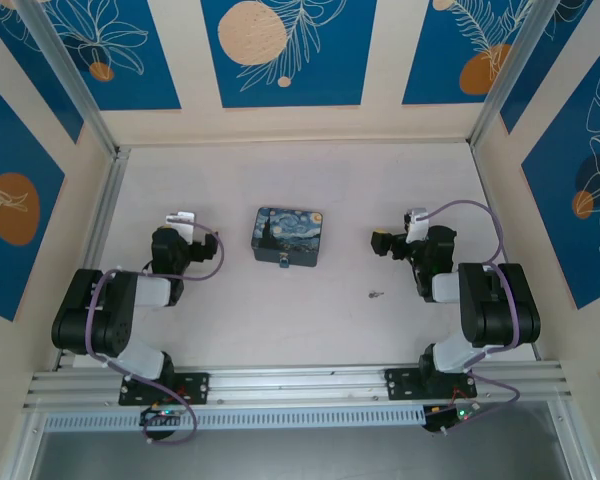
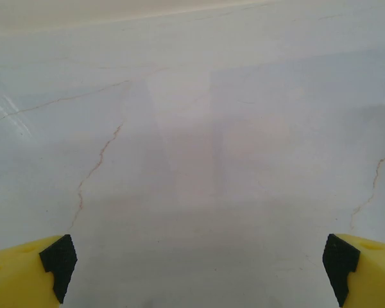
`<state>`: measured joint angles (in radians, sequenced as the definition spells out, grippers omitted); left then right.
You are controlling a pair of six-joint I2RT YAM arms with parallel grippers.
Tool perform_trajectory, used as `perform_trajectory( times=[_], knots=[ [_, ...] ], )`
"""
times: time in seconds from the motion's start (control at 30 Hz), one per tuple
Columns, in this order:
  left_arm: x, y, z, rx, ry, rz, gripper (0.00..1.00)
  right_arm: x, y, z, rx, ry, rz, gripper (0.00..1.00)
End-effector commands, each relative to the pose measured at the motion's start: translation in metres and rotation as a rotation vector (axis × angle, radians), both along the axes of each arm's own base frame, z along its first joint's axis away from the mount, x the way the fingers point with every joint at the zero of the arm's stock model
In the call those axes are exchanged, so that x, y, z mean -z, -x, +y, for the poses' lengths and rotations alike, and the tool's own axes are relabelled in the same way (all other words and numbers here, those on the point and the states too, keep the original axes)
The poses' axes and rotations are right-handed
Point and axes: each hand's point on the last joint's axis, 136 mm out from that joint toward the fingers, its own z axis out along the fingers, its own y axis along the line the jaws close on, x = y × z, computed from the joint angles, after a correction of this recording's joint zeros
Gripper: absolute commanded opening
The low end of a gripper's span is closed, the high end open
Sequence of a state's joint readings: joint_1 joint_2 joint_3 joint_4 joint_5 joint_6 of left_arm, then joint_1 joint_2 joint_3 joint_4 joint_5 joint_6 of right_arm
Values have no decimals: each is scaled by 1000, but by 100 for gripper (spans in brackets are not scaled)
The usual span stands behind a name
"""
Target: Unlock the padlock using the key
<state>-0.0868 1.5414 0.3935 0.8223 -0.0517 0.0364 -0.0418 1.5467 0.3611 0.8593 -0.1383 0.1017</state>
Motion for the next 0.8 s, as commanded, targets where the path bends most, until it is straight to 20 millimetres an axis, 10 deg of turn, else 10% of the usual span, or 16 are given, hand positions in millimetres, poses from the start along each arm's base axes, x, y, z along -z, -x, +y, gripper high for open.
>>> perform_trajectory(
  times=[0.0,0.77],
  knots=[
    [-6,-4,4,10,7,-16,100,-21,-7,3,-45,22,-72,99],
    [-8,-5,3,17,7,-19,100,-22,-15,-17,100,32,-46,99]
  ],
)
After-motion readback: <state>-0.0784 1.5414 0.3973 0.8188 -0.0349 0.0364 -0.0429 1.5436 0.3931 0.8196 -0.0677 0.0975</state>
